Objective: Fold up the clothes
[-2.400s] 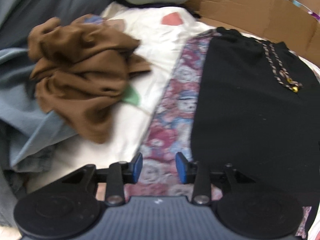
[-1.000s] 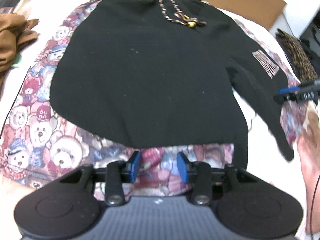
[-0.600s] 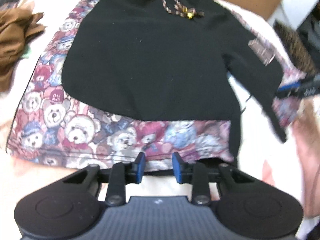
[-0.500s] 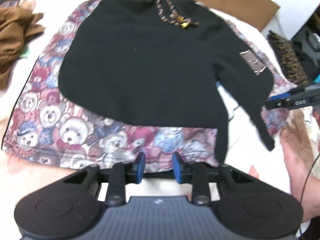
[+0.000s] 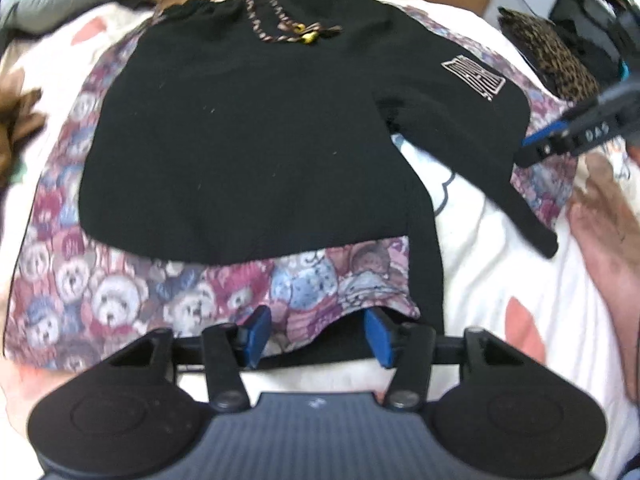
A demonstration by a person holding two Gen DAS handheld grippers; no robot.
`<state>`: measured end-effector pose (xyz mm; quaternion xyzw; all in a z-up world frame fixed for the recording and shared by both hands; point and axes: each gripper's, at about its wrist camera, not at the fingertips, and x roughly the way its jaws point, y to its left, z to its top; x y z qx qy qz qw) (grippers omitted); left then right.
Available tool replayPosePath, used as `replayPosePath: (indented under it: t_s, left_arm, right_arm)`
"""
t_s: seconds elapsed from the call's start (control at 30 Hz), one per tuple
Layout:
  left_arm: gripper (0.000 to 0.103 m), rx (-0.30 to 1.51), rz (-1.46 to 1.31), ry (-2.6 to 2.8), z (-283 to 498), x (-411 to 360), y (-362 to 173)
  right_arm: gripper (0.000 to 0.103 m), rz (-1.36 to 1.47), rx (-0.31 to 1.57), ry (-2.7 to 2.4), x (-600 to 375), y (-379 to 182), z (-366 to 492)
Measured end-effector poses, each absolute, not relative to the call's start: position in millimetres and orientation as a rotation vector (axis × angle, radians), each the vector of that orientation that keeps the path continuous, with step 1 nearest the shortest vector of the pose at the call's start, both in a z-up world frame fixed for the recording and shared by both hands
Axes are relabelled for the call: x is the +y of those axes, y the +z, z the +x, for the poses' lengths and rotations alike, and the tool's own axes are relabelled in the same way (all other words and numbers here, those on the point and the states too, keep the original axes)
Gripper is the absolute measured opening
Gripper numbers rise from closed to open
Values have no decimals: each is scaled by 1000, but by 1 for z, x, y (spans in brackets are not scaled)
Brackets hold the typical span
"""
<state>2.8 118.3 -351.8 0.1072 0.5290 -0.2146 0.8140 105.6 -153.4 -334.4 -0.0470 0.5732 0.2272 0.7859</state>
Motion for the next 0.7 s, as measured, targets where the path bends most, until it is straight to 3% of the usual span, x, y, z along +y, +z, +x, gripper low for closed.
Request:
replayPosePath:
  t_s: [0.03, 0.2, 0.37, 0.47, 0.7]
  left_arm:
    - [53, 1120, 229, -467, 3, 117, -352]
    - [25, 1079, 233, -513, 0, 115, -353]
    - [8, 1066, 212, -596, -7, 115, -351]
    - [1, 1068, 202, -610, -8, 117, -352]
    - [0, 1070, 239, -652, -14, 119, -355]
  right_arm:
    - [47, -104, 1233, 498, -152, -333, 105]
    - [47, -97, 1234, 515, -148, -334, 105]
    - [47, -89, 1233, 521, -148, -333, 104]
    - [47, -84, 1224, 546, -144, -331, 104]
    - [47, -86, 1224, 570, -136, -331, 104]
